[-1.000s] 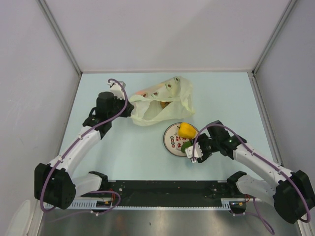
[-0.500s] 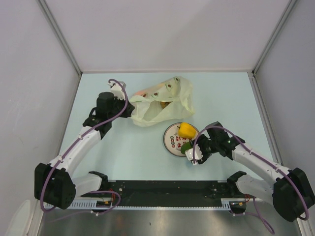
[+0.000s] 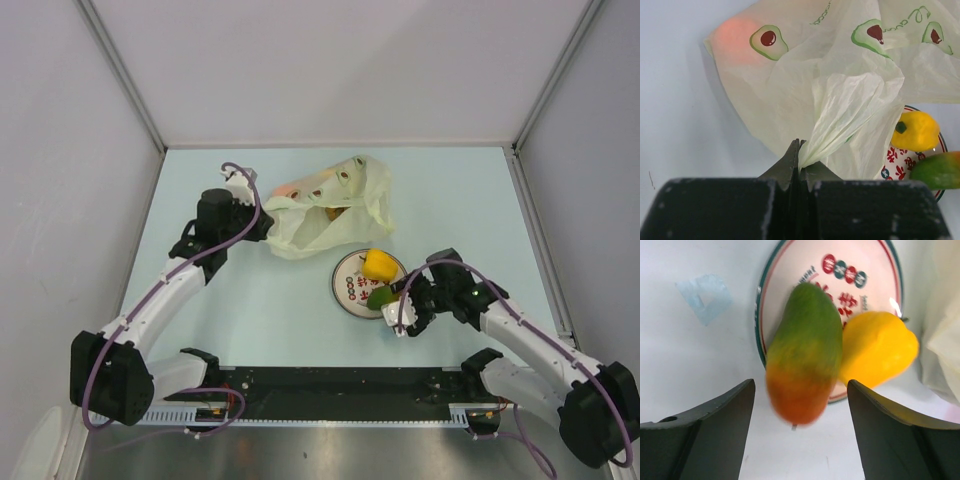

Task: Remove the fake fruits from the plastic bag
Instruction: Place the fake fruit on the plate, then take out the fake fruit from the plastic bag.

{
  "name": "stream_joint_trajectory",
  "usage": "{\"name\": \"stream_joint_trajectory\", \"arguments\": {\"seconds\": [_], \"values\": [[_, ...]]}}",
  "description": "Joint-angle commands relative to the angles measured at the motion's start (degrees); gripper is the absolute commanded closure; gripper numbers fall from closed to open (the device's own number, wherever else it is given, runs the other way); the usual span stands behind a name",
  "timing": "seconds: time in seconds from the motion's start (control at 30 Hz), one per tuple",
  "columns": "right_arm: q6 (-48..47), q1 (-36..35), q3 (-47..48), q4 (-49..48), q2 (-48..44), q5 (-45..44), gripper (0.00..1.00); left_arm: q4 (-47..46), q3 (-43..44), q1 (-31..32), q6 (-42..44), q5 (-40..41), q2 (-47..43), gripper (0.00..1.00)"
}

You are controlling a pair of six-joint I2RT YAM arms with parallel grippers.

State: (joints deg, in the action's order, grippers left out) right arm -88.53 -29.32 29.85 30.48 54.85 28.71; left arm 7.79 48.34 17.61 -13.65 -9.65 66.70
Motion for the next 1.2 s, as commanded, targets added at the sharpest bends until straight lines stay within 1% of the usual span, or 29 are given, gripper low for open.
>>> {"name": "stream_joint_trajectory", "arguments": {"seconds": [0.0,0.13,0.2,0.23,0.27,0.3,0.33,0.37,0.4,0.43,0.47,0.5,0.53,0.57,0.6,0.63,0.67,0.7,0.73,0.77,0.8,0.87,0.9,0.93,0.97,1.0,1.07,1.1,1.17], "values": [[2.1,2.0,-0.1,1.5,-6.7,1.2,0.19,-2.1,-0.7,0.2,-0.8,-1.0,-0.7,0.99],[5.3,2.3,0.6,-0.6,-10.6,1.5,0.19,-2.3,-1.1,0.2,-0.9,-1.0,-0.7,1.00],[9.1,2.4,2.2,-4.5,-11.3,1.9,0.20,-1.8,-0.6,0.1,-0.6,-0.9,-0.7,1.00],[12.3,2.4,2.9,-7.2,-11.1,2.1,0.20,-1.6,-0.4,0.1,-0.2,-0.8,-0.8,1.00],[15.8,2.4,3.6,-14.4,-10.3,2.1,0.19,-1.1,0.4,0.1,0.1,-0.7,-0.9,1.00],[24.5,2.3,4.6,-18.6,-9.1,2.3,0.18,-0.3,1.1,0.0,0.5,-0.4,-1.1,1.00],[28.6,1.4,7.7,-22.5,-7.6,1.8,0.18,0.4,1.6,0.0,1.2,-0.2,-1.1,1.00],[32.6,-1.3,9.6,-29.1,-2.5,-1.5,0.19,1.9,2.7,-0.2,1.6,-0.3,-1.7,1.00],[40.7,-3.0,12.2,-32.0,0.3,-3.6,0.25,2.7,3.2,-0.4,1.9,-0.1,-1.9,1.00],[44.4,-4.2,17.3,-33.9,3.8,-5.1,0.29,3.6,3.7,-0.4,2.5,0.0,-2.4,1.00],[48.4,-4.9,20.3,-35.7,9.5,-5.9,0.33,5.1,4.6,-0.5,2.7,0.1,-3.1,1.00],[51.4,-6.0,22.8,-36.2,12.5,-5.6,0.40,5.8,5.1,-0.5,3.2,0.2,-3.5,1.00],[56.7,-6.4,26.3,-36.9,14.9,-5.4,0.43,6.5,5.6,-0.5,4.0,0.4,-3.9,1.00],[58.8,-7.1,27.4,-39.4,19.7,-5.7,0.45,7.8,6.8,-0.6,4.3,0.7,-4.3,1.00],[60.1,-8.1,28.2,-40.3,21.9,-5.9,0.49,8.5,7.4,-0.5,5.2,0.9,-4.6,1.00],[62.4,-8.6,30.0,-42.2,23.8,-6.0,0.51,9.2,8.0,-0.6,5.8,1.5,-4.7,1.00],[63.2,-9.2,30.7,-43.0,28.0,-6.6,0.52,10.6,9.4,-0.6,6.6,1.2,-5.1,1.00],[63.7,-10.4,31.8,-43.4,29.9,-7.2,0.53,11.4,10.2,-0.5,7.7,0.8,-5.3,1.00],[64.3,-11.0,32.7,-44.3,32.1,-8.0,0.54,12.1,11.0,-0.4,10.5,-0.9,-5.5,1.00],[65.0,-11.5,34.5,-45.1,33.9,-10.4,0.56,13.4,12.6,-0.4,11.6,-1.0,-5.9,1.00],[65.9,-11.8,35.0,-46.4,37.6,-11.8,0.60,13.9,13.2,-0.3,12.9,-1.0,-6.3,1.00],[70.2,-12.4,37.8,-50.9,41.3,-15.8,0.62,15.1,14.0,-0.1,13.6,-1.3,-6.7,1.00],[72.0,-12.5,39.3,-51.7,46.3,-17.4,0.63,15.3,13.9,-0.1,15.0,-1.3,-6.9,1.00],[74.4,-12.7,41.7,-51.9,48.8,-18.9,0.64,15.5,13.6,0.0,15.1,-1.3,-7.0,1.00],[78.8,-12.5,44.0,-51.8,51.8,-21.8,0.64,15.8,12.9,0.1,15.2,-1.2,-7.0,1.00],[81.3,-12.6,48.4,-51.7,55.9,-22.8,0.64,15.8,12.4,0.0,15.2,-1.2,-7.4,1.00],[84.6,-12.8,51.8,-51.4,59.2,-22.9,0.64,16.1,10.2,0.0,16.5,-1.5,-7.7,1.00],[84.8,-13.0,55.0,-51.0,60.2,-22.4,0.64,16.5,9.5,0.0,18.0,-1.3,-7.8,1.00],[84.8,-13.8,57.6,-48.0,62.2,-20.5,0.64,16.7,7.5,0.2,18.5,0.0,-8.6,1.00]]}}
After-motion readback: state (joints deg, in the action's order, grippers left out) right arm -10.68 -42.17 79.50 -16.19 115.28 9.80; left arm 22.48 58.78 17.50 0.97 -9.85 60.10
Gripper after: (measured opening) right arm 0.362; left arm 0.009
